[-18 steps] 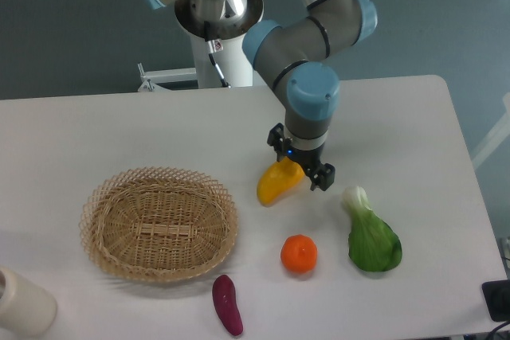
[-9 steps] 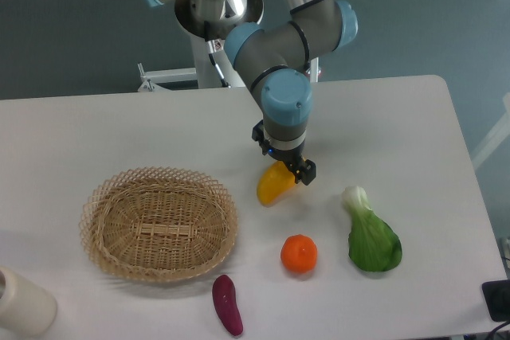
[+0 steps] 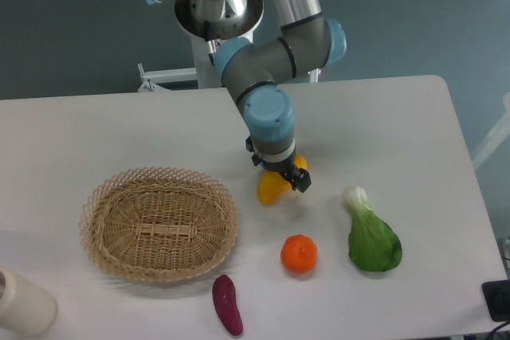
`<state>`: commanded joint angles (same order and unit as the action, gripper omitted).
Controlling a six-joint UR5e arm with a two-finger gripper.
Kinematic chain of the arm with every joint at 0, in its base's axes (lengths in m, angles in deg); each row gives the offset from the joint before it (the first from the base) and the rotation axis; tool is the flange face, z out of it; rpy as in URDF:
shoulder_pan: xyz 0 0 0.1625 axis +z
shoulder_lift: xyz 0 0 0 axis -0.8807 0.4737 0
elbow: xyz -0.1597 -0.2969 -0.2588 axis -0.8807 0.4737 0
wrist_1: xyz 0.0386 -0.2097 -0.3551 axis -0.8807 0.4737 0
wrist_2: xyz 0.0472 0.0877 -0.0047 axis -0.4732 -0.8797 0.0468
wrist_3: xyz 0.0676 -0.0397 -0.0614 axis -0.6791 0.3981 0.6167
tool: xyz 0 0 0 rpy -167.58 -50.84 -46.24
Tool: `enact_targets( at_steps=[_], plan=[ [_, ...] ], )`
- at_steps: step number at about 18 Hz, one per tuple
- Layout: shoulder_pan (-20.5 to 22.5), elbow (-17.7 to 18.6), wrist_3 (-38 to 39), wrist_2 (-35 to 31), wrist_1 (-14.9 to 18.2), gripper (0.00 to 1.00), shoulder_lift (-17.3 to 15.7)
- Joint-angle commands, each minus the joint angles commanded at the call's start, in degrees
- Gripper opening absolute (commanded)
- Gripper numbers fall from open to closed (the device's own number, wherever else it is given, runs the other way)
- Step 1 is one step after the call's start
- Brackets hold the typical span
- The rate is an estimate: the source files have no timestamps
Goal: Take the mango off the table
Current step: 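Lower the gripper onto the yellow mango and close on it, then lift the held mango and carry it back toward the bok choy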
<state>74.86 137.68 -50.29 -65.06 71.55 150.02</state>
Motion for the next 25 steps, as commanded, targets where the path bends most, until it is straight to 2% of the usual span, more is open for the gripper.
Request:
enact_targets(
  at_steps=[2, 6, 7, 8, 11, 13, 18, 21, 23, 25],
  plan=[
    [0.00, 0.00, 0.00, 0.00, 0.00, 0.96, 0.09],
    [0.00, -0.17, 1.49, 0.00, -0.26, 0.49, 0.09],
    [0.09, -0.61, 1.41, 0.00, -0.18, 0.41, 0.00],
    [0.09, -1.05, 1.15, -0.09, 0.00, 0.37, -0.17],
    [0.35, -3.24, 0.53, 0.26, -0.09, 0.37, -0.70],
    [0.61, -5.18, -0.61, 0.53, 0.96, 0.37, -1.14],
    [3.59, -5.45, -5.26, 1.93, 1.05, 0.37, -2.19],
    [6.58, -5.45, -10.18, 4.91, 1.05, 0.37, -3.68],
    [8.17, -6.50, -10.46, 8.68, 1.23, 0.37, -4.31],
    [9.31, -8.60, -10.46, 11.76, 3.41, 0.38, -4.22]
  ],
)
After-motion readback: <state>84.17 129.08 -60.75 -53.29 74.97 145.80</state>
